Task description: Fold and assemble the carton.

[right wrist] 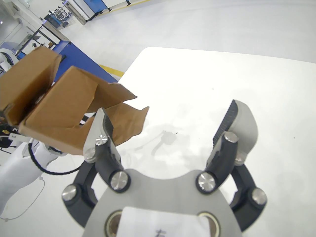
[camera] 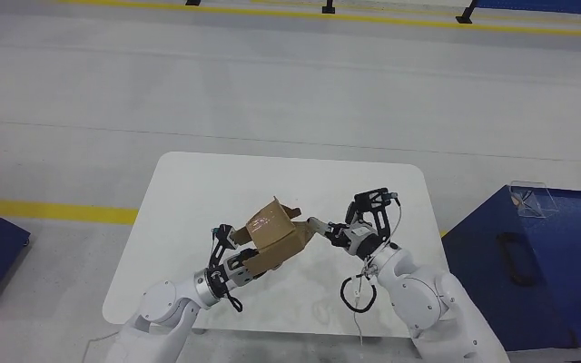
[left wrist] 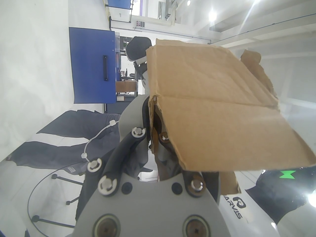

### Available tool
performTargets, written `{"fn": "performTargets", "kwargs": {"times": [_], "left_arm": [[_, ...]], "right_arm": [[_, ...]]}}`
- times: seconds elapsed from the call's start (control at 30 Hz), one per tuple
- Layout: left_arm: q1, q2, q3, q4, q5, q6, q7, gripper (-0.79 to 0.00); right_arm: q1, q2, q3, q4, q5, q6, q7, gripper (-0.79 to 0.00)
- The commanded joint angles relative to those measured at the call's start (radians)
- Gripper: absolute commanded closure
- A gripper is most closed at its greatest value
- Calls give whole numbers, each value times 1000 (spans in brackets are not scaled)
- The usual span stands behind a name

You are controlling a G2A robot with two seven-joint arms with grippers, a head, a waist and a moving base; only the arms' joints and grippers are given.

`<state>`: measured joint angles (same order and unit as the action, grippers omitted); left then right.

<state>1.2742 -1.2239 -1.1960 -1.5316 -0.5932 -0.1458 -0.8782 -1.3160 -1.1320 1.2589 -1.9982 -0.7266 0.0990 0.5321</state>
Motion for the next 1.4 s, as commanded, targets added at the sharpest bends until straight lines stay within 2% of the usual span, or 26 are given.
{"fn": "performTargets", "kwargs": {"times": [0.0,0.27,0.37,0.63,0.93,1.17,1.37], "left_arm": [[0,0,4,-1,6,1,-1,0],[-3,-1,27,-7,25,7,1,0],[-3,-1,31,-13,32,4,-7,0],[1,1,25,-14,33,12,14,0],[-2,-1,34,-8,30,18,39,0],[-3,0,37,-11,31,21,43,0],[-2,1,35,-12,34,23,47,0]], "right_arm": [[7,-2,5,7,-13,25,-15,-785],[58,-18,-89,55,-227,128,-102,-785],[82,-24,-128,71,-281,114,-99,-785],[60,-25,-142,38,-337,55,-75,-785],[31,-39,-198,8,-468,140,-97,-785],[58,-60,-248,34,-496,193,-106,-785],[59,-70,-241,26,-477,199,-106,-785]]}}
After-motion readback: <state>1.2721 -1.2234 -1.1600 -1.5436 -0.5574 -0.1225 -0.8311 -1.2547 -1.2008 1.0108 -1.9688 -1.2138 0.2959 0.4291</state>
